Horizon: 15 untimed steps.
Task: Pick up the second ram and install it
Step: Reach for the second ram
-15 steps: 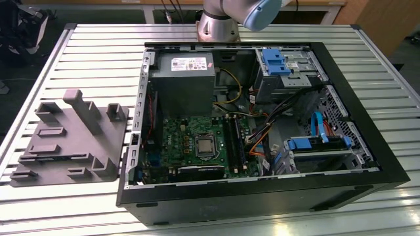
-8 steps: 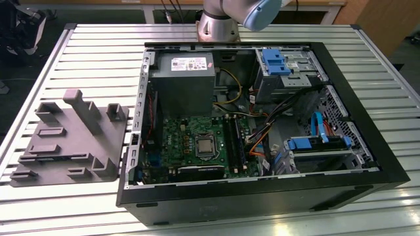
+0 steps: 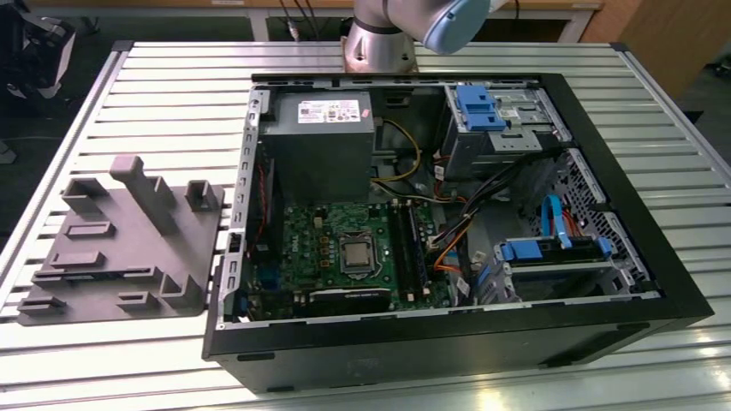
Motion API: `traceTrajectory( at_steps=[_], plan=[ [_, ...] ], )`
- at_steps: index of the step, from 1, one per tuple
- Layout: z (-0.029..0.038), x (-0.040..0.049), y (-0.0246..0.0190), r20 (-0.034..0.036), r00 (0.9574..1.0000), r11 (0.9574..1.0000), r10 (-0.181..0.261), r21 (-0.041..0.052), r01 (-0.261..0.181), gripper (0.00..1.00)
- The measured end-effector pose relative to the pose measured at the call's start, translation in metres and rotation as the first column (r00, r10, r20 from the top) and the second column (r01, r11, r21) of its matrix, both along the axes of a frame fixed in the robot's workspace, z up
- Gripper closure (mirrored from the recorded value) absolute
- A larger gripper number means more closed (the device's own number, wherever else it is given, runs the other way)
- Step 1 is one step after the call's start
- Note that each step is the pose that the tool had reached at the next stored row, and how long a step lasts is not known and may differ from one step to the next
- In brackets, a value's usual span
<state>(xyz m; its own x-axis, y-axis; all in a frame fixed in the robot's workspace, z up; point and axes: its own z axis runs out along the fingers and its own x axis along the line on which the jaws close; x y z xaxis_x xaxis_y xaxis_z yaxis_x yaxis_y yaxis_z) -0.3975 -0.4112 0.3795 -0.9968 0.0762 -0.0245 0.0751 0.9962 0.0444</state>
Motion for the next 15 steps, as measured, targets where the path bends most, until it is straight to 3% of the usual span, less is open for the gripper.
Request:
traceTrajectory(
  at_steps=[15],
  plan=[
    [-0.0035,-0.0041,-0.0042,0.0000,1.0000,1.0000,0.000,0.0000,0.000,0.89]
  ],
)
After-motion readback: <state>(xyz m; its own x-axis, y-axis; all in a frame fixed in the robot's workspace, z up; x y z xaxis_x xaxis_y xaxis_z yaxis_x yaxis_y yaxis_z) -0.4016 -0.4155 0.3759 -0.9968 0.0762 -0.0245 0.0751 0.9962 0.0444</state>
